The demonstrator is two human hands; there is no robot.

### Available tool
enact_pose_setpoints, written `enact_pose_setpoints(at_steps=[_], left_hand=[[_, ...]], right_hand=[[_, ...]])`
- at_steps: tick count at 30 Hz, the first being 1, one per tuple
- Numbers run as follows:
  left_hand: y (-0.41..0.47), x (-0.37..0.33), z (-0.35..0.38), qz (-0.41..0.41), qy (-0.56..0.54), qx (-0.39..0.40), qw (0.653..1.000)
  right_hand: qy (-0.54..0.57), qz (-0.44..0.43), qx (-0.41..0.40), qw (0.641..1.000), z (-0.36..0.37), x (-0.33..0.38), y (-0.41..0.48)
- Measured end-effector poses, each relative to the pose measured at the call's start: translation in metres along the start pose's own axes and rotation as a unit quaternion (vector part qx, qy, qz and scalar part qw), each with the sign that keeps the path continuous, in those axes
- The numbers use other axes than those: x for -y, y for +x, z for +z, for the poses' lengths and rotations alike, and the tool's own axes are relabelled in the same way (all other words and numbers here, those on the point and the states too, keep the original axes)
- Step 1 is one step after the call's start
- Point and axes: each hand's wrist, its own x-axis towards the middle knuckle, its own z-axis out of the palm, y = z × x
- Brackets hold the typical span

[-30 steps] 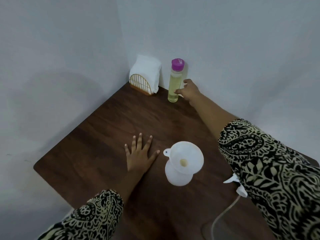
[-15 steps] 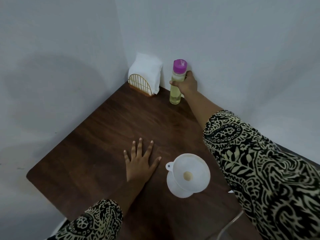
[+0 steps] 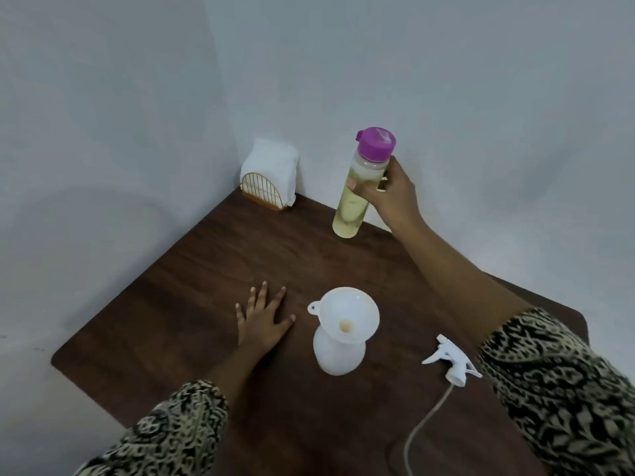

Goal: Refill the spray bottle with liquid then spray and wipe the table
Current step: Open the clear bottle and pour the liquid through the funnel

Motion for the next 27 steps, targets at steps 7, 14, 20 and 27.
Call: enact_pose_setpoints(at_steps=[7, 14, 20, 27], left_hand=[[-0.032, 0.008, -0.067, -0.074, -0.361, 0.002, 0.93], [-0.139, -0.081, -0.195, 0.196, -0.457, -0.132, 0.857], [-0.221, -0.146, -0.25, 0.403, -0.475, -0.03, 0.781], [-0.232, -0.166, -0.243, 0.45, -0.52, 0.138, 0.712]], right_hand=[[0.099, -0.087, 0.018, 0.991, -0.068, 0.097, -0.072], [0.209, -0.105, 0.101, 0.967, -0.077, 0.134, -0.139], [0.258, -0.088, 0.201, 0.941, -0.059, 0.131, -0.196], [0.281, -0.072, 0.275, 0.916, -0.052, 0.127, -0.221]])
